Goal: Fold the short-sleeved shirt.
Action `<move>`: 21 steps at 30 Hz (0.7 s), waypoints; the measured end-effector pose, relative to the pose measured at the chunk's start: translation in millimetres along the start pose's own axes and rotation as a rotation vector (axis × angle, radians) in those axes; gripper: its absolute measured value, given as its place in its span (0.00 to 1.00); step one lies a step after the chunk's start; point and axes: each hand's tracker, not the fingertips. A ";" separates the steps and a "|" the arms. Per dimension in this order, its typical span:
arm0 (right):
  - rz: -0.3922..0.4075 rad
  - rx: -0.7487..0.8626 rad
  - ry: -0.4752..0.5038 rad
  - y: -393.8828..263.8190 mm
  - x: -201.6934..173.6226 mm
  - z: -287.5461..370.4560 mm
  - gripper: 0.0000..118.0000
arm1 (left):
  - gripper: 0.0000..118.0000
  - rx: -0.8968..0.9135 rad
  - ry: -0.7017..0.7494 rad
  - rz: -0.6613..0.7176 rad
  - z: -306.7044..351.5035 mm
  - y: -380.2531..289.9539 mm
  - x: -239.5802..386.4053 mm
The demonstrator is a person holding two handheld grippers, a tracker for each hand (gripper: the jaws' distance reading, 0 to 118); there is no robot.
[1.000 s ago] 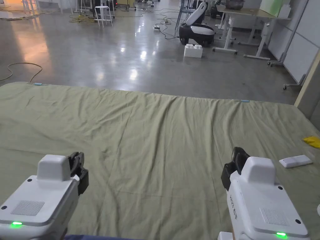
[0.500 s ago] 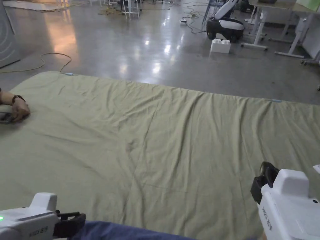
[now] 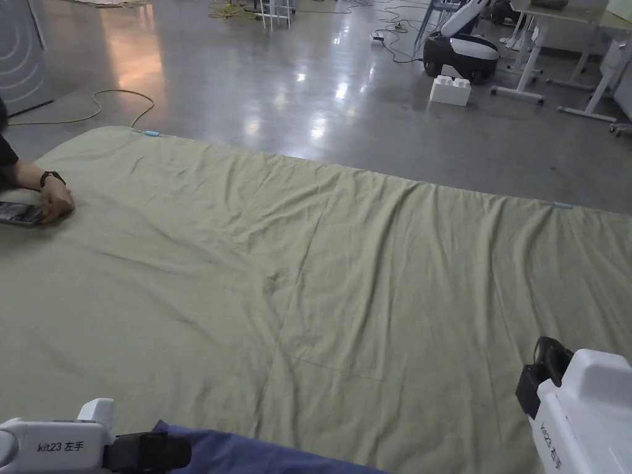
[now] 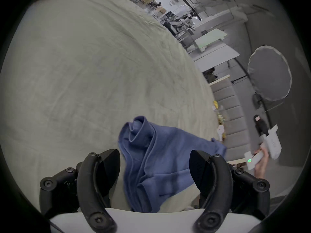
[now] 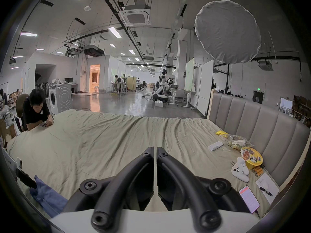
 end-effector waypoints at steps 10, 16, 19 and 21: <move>-0.013 -0.046 -0.018 -9.3 1.8 -3.2 0.03 | 0.66 -0.002 -0.188 0.187 -21.6 -13.9 12.1; -0.010 -0.058 -0.021 -12.2 4.9 -3.6 0.03 | 0.14 -0.035 -0.020 0.054 -27.8 -19.0 38.0; -0.009 -0.059 -0.024 -11.8 7.8 -3.6 0.03 | 0.10 -0.021 -0.011 0.064 -23.9 -16.9 46.2; -0.010 -0.060 -0.024 -12.0 9.4 -4.0 0.03 | 0.09 -0.014 0.028 0.018 -20.6 -16.9 54.9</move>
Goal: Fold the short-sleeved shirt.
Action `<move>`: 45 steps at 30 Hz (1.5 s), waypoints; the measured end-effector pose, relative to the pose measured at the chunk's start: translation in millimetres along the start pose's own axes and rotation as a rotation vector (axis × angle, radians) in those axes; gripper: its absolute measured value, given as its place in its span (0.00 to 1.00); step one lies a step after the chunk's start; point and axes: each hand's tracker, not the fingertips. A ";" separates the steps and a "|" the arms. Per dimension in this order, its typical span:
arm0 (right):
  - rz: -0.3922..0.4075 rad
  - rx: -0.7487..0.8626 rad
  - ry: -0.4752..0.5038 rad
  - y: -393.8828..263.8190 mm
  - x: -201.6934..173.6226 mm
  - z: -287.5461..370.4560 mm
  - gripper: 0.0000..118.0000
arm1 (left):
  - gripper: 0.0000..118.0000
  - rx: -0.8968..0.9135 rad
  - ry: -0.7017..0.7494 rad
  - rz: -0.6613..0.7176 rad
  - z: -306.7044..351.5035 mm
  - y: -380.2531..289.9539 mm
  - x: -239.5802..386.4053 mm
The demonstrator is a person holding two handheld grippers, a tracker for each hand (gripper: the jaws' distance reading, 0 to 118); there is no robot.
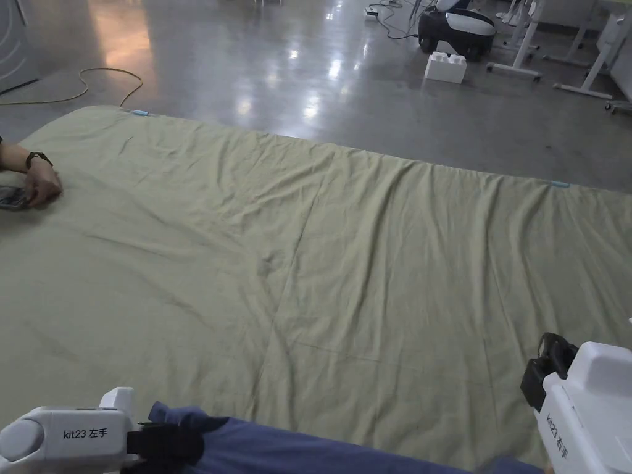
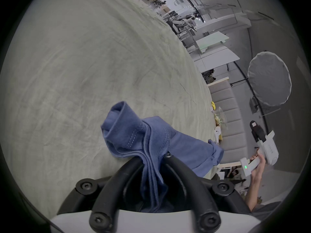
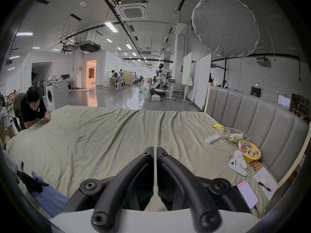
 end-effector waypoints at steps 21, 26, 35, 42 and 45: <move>-0.033 0.009 0.036 -0.8 6.6 -7.7 0.03 | 0.08 0.136 0.350 -0.161 108.3 30.8 35.0; -0.066 -0.012 0.060 -4.3 6.1 -9.9 0.03 | 0.08 0.117 0.377 -0.192 96.9 16.1 71.2; -0.071 -0.024 0.060 -13.4 13.0 -0.9 0.03 | 0.08 0.077 0.117 -0.164 48.5 -7.2 132.7; -0.089 -0.044 0.046 -22.2 24.1 2.6 0.03 | 0.08 -0.026 0.162 -0.193 -40.3 -28.0 148.4; -0.090 -0.047 0.037 -25.0 30.1 5.6 0.03 | 0.08 -0.080 0.232 -0.210 -79.7 -40.4 147.8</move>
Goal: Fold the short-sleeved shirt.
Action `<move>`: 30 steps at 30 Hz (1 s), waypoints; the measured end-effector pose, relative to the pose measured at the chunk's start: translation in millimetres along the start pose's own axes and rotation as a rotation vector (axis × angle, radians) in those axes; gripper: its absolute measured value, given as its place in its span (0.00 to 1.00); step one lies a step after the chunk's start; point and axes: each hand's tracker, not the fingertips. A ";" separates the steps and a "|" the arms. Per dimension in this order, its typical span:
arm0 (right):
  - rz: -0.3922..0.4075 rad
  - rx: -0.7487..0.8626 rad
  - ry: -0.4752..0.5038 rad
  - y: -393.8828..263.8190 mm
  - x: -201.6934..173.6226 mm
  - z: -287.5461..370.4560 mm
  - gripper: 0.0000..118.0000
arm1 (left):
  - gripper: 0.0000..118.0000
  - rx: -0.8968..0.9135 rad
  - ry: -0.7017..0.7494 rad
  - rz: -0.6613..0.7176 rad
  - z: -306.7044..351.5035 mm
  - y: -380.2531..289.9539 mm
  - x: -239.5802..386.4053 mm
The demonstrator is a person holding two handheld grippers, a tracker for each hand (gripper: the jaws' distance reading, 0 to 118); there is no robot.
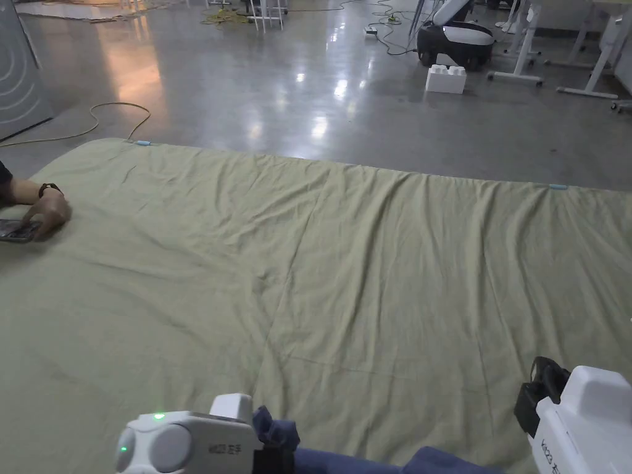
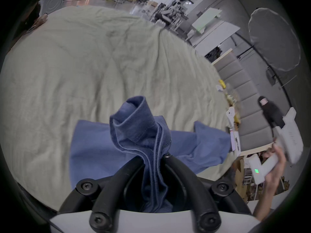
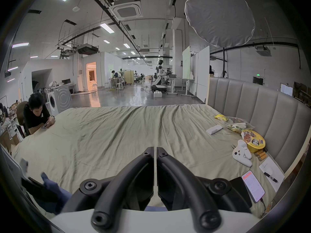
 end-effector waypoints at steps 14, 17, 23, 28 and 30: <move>-0.026 -0.030 -0.029 -8.7 12.6 5.5 0.03 | 0.27 -0.052 0.028 0.048 -42.7 -11.6 21.1; -0.021 -0.029 -0.029 -8.6 12.1 5.6 0.03 | 0.47 -0.030 -0.015 0.057 -23.0 -5.4 19.3; -0.013 -0.031 -0.018 -9.1 10.1 5.3 0.03 | 0.48 0.051 -0.085 0.038 23.8 10.2 12.0; -0.023 -0.042 -0.016 -12.3 9.3 4.8 0.03 | 0.37 0.086 -0.010 0.024 28.4 8.5 2.6; -0.026 -0.048 -0.017 -13.6 9.3 4.4 0.03 | 0.23 0.045 0.044 0.008 17.5 3.8 2.1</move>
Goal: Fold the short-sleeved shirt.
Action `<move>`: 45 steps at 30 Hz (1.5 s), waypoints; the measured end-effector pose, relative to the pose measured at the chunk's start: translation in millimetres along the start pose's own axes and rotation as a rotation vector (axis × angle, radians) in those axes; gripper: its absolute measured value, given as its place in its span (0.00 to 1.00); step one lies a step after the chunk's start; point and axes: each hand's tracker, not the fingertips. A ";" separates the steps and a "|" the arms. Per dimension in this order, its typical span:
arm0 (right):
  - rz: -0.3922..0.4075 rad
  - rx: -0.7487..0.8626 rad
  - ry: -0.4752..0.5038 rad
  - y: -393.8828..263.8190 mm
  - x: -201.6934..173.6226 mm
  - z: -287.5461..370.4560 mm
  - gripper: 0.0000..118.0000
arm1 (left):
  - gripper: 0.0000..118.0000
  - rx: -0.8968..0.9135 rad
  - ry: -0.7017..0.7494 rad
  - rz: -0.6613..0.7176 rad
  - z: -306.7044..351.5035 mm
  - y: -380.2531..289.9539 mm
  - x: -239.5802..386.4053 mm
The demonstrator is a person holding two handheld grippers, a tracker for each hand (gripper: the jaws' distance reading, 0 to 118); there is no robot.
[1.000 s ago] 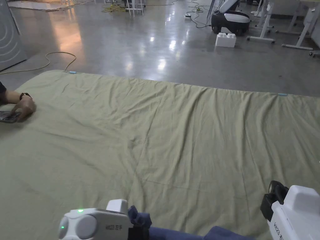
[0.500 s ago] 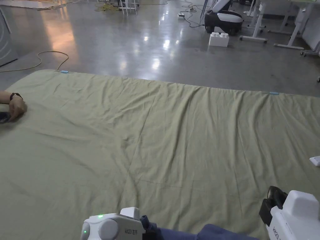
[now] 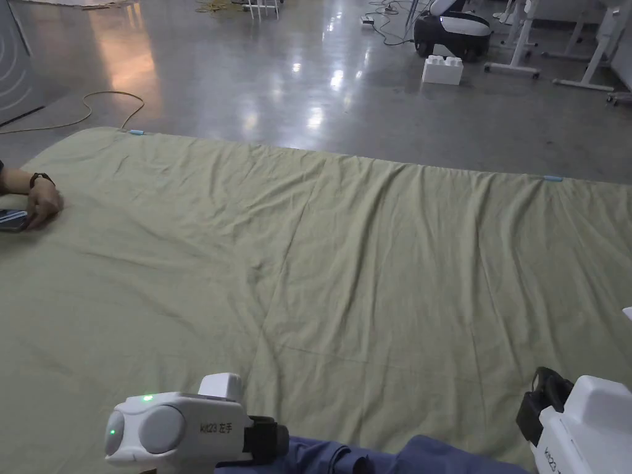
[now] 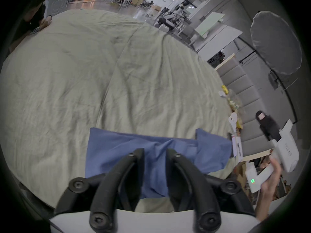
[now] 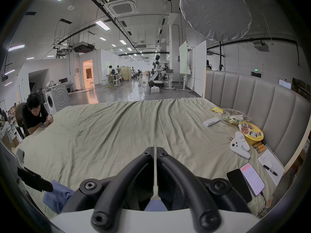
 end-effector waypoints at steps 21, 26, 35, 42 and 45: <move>-0.011 -0.031 -0.012 -9.1 8.0 -0.3 0.03 | 0.16 -0.101 -0.058 -0.055 -80.5 -47.4 58.4; -0.012 -0.034 -0.004 -8.6 5.5 -1.0 0.03 | 0.19 -0.085 -0.092 -0.042 -72.1 -45.4 52.1; 0.004 -0.012 0.018 1.3 1.6 -0.5 0.03 | 0.59 0.038 -0.168 -0.039 2.2 -15.7 -15.3; -0.011 -0.013 0.036 4.3 -0.6 -1.9 0.03 | 0.64 0.044 -0.203 0.079 13.7 -7.7 -107.7; -0.024 -0.018 0.042 5.3 -1.5 -1.9 0.03 | 0.64 0.009 -0.216 0.146 -0.2 -13.0 -131.1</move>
